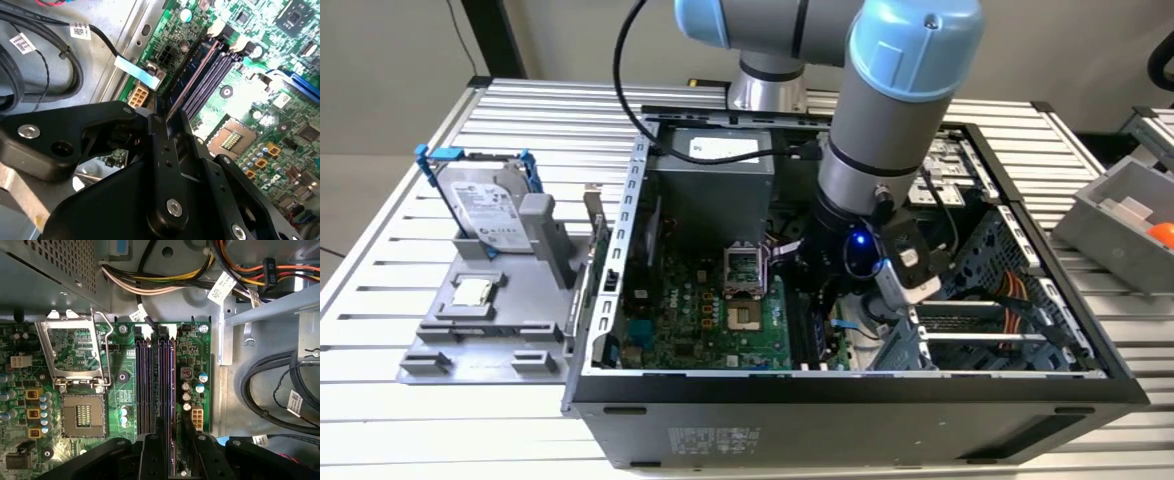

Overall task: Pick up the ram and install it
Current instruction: 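Insert the ram into the slot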

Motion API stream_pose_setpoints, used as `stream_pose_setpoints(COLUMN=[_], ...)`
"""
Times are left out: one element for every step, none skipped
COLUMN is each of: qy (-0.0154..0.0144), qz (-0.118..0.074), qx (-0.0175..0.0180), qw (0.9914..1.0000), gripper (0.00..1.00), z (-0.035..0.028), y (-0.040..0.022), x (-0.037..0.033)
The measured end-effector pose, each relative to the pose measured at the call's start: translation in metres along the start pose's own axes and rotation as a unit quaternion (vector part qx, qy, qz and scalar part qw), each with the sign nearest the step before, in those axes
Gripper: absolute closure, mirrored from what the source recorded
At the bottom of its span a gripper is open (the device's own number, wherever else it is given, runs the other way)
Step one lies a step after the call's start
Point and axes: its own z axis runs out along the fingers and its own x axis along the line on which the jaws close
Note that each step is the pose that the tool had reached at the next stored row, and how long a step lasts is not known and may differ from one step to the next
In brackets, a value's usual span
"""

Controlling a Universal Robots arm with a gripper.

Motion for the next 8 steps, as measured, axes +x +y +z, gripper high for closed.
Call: stream_pose_setpoints(qy=[0.0,0.0,0.0,0.0,0.0,0.0,0.0,0.0], qz=[0.0,0.0,0.0,0.0,0.0,0.0,0.0,0.0], qx=[0.0,0.0,0.0,0.0001,0.0,0.0,0.0,0.0], qw=[1.0,1.0,1.0,1.0,1.0,1.0,1.0,1.0], gripper=[0.0,0.0,0.0,0.0,0.0,0.0,0.0,0.0], z=[-0.0017,-0.0031,-0.0054,-0.0082,-0.0103,-0.0117,-0.0131,-0.0151], y=[-0.0001,-0.0001,-0.0002,-0.0003,-0.0004,-0.0004,-0.0005,-0.0006], x=[0.0,0.0,0.0,0.0001,0.0,0.0,0.0001,0.0001])
